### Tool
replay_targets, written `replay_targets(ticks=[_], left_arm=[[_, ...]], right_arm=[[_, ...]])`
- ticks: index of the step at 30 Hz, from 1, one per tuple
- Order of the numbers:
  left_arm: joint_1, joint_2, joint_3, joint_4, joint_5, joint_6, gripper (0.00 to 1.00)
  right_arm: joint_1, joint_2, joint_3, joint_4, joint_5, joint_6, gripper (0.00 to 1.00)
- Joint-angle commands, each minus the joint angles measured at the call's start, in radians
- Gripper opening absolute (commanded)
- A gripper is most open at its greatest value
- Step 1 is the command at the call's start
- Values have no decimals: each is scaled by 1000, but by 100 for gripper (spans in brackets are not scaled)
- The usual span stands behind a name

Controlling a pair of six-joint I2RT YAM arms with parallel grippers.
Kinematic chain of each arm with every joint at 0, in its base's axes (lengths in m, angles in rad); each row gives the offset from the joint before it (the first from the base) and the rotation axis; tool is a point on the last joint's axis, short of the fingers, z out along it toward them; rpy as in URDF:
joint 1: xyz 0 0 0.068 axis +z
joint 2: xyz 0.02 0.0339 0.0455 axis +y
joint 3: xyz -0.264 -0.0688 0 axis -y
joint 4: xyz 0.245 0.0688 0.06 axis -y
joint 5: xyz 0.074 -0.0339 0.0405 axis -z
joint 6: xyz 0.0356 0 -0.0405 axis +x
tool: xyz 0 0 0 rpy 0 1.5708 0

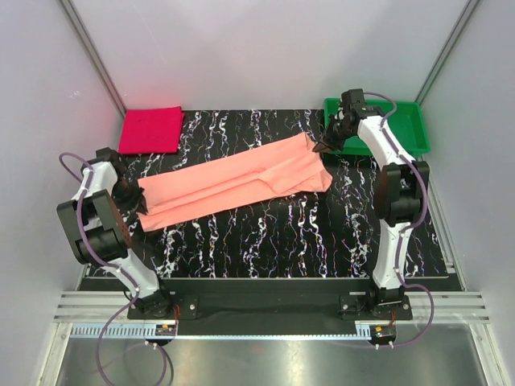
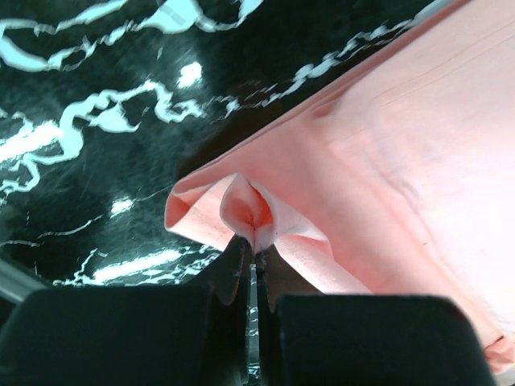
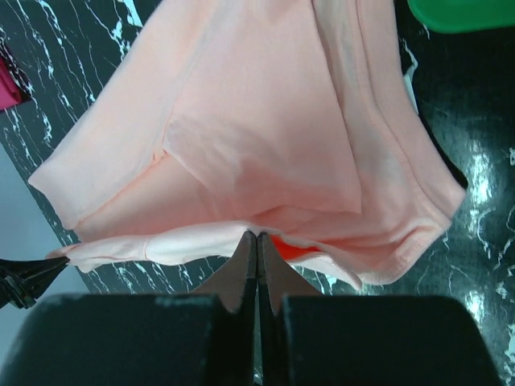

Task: Fold and stack the t-shirts
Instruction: Fold the tshirt

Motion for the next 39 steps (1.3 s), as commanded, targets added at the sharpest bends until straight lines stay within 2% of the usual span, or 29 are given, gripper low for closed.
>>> replay_targets(ticks=[1,6,24,26,28,39], left_arm=[[1,41,72,7,-12,13,0],[3,98,94,7,-9,18,0],[0,202,152,34,17,37,0],[0,209,161,33,18,39,1],[0,213,163,34,18,44,6],[0,206,137,62,23,45,4]], right_arm=[[-3,70,101,-4,-14,-23,0],[-4,142,187,-19,-36,-17,0],[-4,256,276,-41,-11,-29,0],[-4,265,276,-38,-11,-31,0],[-4,277,284,-41,-14,-31,0],[2,294,356,-22,-65,15,0]])
